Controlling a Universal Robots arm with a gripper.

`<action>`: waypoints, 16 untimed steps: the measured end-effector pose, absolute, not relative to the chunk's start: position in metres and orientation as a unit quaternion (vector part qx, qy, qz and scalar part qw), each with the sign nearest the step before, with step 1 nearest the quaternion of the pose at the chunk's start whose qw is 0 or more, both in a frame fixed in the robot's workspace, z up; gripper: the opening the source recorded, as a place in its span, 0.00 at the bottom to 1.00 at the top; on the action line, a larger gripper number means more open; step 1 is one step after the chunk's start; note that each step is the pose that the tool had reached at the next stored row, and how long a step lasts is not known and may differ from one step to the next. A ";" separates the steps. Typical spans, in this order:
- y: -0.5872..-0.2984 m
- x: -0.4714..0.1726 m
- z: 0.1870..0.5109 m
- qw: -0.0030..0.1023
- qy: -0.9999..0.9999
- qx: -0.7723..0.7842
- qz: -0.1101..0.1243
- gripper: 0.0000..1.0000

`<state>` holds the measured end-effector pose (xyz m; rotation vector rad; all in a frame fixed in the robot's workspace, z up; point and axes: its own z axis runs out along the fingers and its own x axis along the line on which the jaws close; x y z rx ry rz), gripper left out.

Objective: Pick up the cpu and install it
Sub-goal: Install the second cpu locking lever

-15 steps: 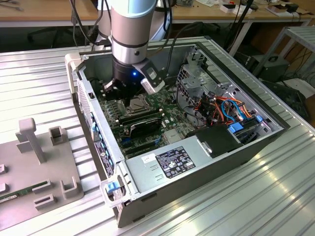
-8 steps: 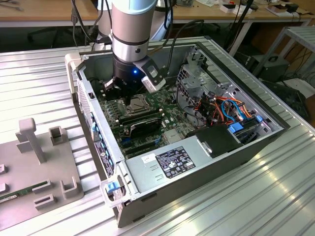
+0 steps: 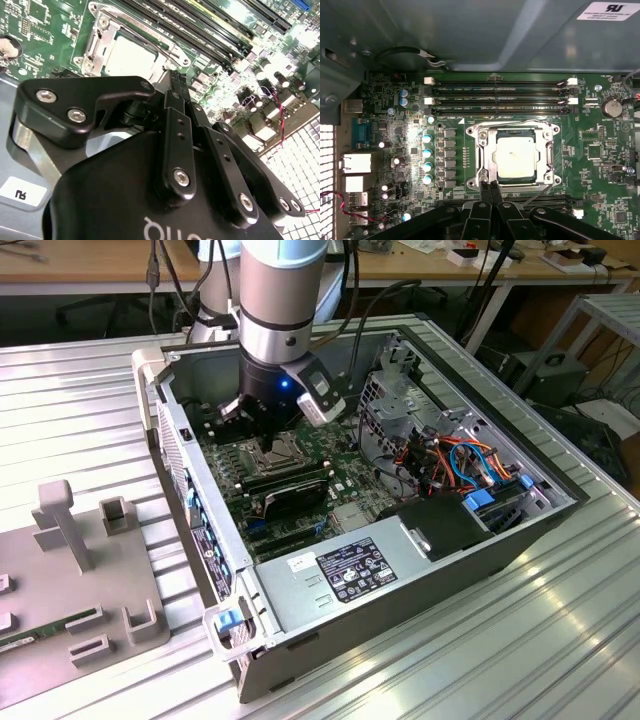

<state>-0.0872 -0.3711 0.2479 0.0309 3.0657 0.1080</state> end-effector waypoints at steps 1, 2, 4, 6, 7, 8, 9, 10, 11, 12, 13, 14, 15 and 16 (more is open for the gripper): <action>-0.371 -0.086 0.248 0.037 0.999 0.010 0.035 0.11; -0.371 -0.084 0.248 0.036 0.999 0.010 0.035 0.11; -0.370 -0.080 0.249 0.035 0.999 0.011 0.035 0.11; -0.370 -0.075 0.250 0.033 0.999 0.011 0.035 0.11; -0.370 -0.073 0.250 0.031 0.999 0.011 0.035 0.11; -0.370 -0.070 0.251 0.029 0.999 0.011 0.035 0.11; -0.370 -0.068 0.251 0.027 0.999 0.011 0.035 0.11; -0.371 -0.065 0.251 0.023 0.999 0.011 0.035 0.11; -0.371 -0.064 0.252 0.020 0.999 0.011 0.035 0.11; -0.372 -0.062 0.252 0.017 0.999 0.012 0.035 0.11; -0.374 -0.061 0.252 0.014 0.999 0.012 0.035 0.11; -0.376 -0.061 0.253 0.011 0.999 0.012 0.035 0.11; -0.376 -0.060 0.253 0.009 0.999 0.012 0.035 0.11; -0.377 -0.059 0.254 0.005 0.999 0.012 0.035 0.11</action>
